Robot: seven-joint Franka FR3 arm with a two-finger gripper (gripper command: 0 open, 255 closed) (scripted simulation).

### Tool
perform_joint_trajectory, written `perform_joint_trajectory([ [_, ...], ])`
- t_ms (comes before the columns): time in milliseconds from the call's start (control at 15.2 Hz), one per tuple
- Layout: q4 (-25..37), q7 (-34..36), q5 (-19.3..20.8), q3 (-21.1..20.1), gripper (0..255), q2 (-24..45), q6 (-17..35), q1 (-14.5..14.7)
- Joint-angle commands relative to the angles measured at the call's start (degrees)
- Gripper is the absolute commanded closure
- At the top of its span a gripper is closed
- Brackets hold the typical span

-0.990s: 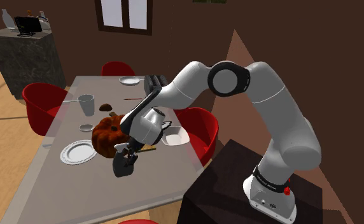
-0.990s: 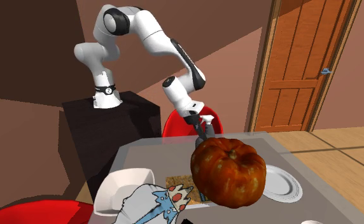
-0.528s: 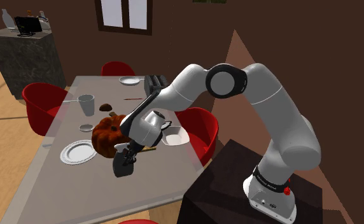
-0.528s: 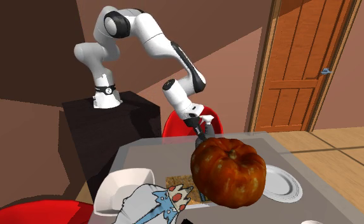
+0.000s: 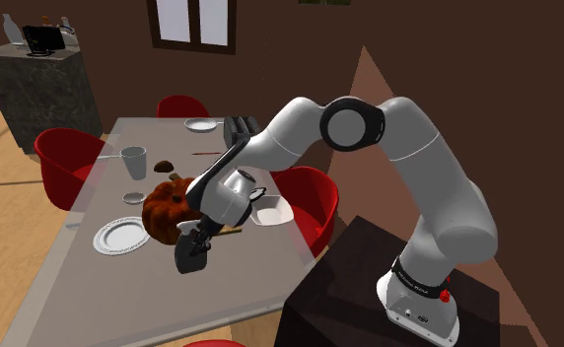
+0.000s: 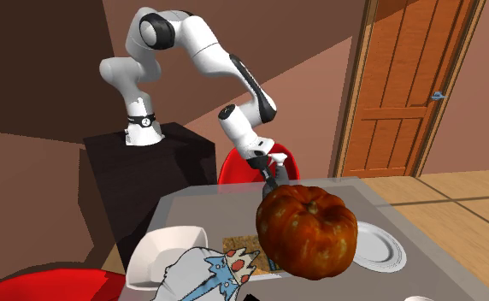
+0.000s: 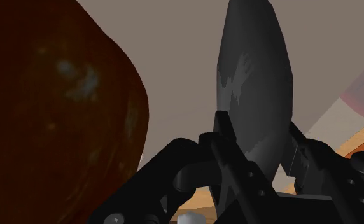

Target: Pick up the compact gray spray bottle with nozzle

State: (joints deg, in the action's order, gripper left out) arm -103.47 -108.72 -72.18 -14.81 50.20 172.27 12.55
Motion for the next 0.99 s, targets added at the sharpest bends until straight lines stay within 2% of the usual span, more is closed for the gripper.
perform_joint_trajectory([
  [0,-0.99,1.28,0.66,0.59,255,-1.46,-0.54,0.45],
  [924,-6.91,10.50,6.19,5.17,255,-11.14,-4.71,3.92],
])
